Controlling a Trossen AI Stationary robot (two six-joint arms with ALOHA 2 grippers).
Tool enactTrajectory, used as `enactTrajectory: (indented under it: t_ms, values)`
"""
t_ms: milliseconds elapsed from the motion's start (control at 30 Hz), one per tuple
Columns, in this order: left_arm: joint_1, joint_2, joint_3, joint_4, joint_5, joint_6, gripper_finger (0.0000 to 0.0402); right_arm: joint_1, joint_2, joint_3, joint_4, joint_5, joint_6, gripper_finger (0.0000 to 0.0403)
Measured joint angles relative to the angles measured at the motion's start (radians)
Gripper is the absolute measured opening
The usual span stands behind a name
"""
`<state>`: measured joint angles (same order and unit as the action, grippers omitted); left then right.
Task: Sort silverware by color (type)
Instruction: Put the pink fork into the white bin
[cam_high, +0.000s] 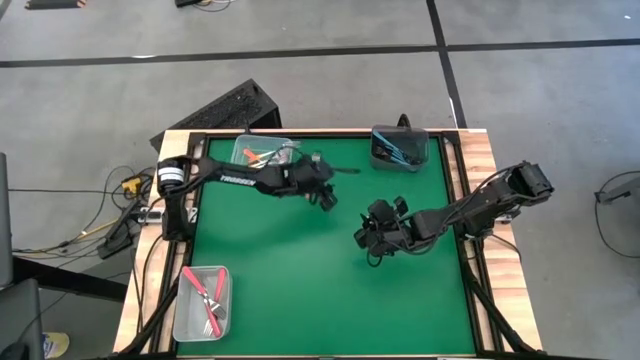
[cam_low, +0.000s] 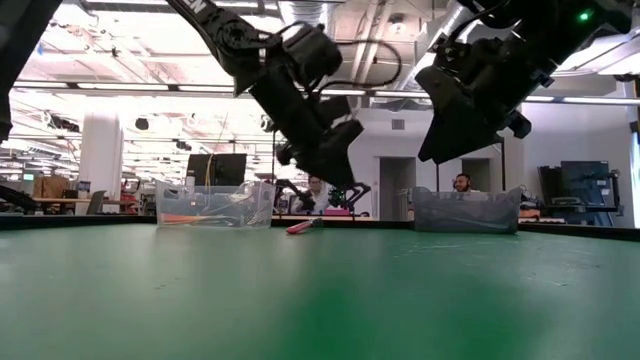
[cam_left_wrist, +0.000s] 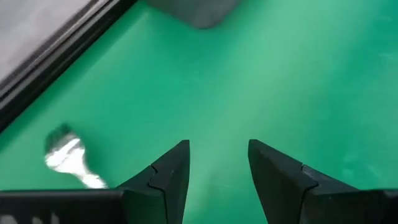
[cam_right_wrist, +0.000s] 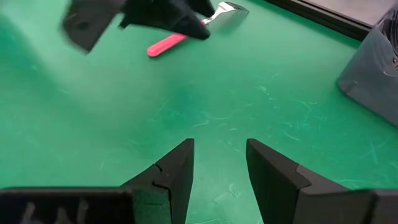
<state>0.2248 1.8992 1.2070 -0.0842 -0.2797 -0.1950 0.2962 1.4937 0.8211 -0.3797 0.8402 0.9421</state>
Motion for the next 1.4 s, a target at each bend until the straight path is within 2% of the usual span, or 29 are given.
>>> enactTrajectory:
  t_ms: [167, 367, 533, 800, 867, 1033, 1300, 1400]
  values:
    - [-0.031, 0.011, 0.001, -0.038, -0.037, -0.021, 0.0151, 0.012, 0.000, 0.000, 0.001, 0.000, 0.000, 0.0171]
    - [0.032, 0.072, -0.001, -0.133, -0.092, -0.116, 0.0151, 0.032, 0.000, 0.000, 0.014, 0.000, 0.000, 0.0171]
    - [0.111, 0.123, 0.003, -0.129, -0.032, -0.135, 0.0151, 0.032, 0.000, 0.000, 0.016, 0.000, -0.005, 0.0171]
    - [0.134, 0.108, 0.000, -0.112, -0.013, -0.085, 0.0151, 0.020, 0.000, 0.000, -0.006, 0.000, -0.007, 0.0171]
    - [0.131, 0.089, -0.002, -0.132, -0.034, -0.056, 0.0151, 0.020, 0.000, 0.000, -0.010, 0.000, -0.007, 0.0171]
    - [0.147, 0.039, -0.001, -0.233, -0.173, -0.032, 0.0151, 0.021, 0.000, 0.000, -0.011, -0.001, -0.007, 0.0171]
    - [0.227, 0.051, -0.001, -0.243, -0.088, -0.023, 0.0151, 0.022, 0.000, 0.000, -0.003, -0.001, -0.007, 0.0171]
    - [0.246, 0.064, -0.001, -0.228, -0.025, 0.001, 0.0151, 0.025, 0.000, 0.000, -0.001, -0.001, -0.007, 0.0171]
